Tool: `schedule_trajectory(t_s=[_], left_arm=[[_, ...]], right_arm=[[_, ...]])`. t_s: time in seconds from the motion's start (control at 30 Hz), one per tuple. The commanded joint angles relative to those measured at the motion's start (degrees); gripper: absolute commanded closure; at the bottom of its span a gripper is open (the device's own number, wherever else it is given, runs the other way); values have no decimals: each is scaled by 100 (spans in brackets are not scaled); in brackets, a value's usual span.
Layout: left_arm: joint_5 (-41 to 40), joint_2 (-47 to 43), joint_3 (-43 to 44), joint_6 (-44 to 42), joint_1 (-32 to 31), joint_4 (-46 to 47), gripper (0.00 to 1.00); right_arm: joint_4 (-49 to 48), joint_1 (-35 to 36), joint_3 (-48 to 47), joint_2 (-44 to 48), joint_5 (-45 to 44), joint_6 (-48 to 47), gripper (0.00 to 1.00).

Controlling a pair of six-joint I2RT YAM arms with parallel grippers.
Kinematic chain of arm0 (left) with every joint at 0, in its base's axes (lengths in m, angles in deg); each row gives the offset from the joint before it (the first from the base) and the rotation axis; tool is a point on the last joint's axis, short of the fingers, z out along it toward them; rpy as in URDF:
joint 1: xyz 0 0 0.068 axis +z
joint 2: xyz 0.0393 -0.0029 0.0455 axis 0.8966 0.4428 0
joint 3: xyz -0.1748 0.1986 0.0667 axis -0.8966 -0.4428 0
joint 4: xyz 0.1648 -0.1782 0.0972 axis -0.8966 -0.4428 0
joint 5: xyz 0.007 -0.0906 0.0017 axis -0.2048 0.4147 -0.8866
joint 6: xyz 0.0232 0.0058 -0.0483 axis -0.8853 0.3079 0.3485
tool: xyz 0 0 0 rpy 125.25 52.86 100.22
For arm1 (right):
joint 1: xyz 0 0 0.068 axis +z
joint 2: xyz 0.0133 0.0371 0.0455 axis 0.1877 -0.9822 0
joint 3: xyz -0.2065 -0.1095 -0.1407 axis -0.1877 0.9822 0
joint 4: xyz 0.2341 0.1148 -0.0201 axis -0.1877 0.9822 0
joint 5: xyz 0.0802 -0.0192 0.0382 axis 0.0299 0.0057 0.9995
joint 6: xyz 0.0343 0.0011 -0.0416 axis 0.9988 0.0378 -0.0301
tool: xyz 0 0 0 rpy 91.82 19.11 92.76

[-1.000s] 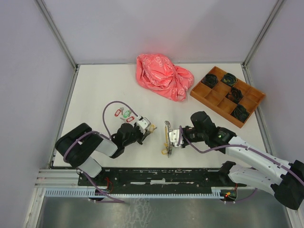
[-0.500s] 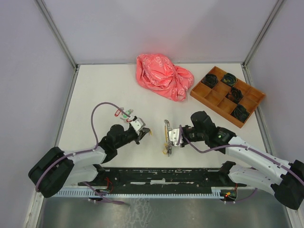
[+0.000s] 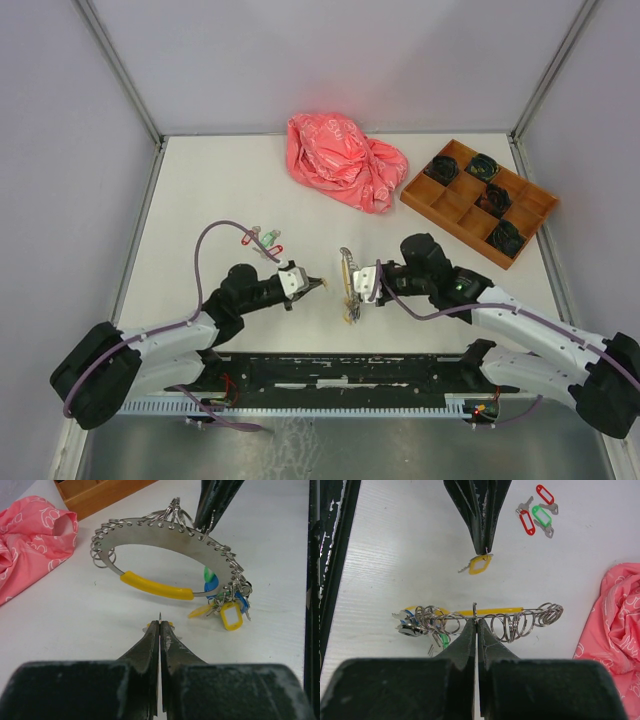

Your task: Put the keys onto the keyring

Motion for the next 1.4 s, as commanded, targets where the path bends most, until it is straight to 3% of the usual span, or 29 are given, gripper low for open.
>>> schedule_trajectory(t_s=[0.0,0.57,1.37], left_arm=[[382,64,154,-471,-135,446,97],[126,52,318,-823,-661,698,97],[-155,548,508,-753,-873,1143,97]], right_arm=[[-494,23,-86,-92,-54,98,99],[-820,40,43,-242,-141,63,99],[-739,119,17,-283,-86,-16,99]])
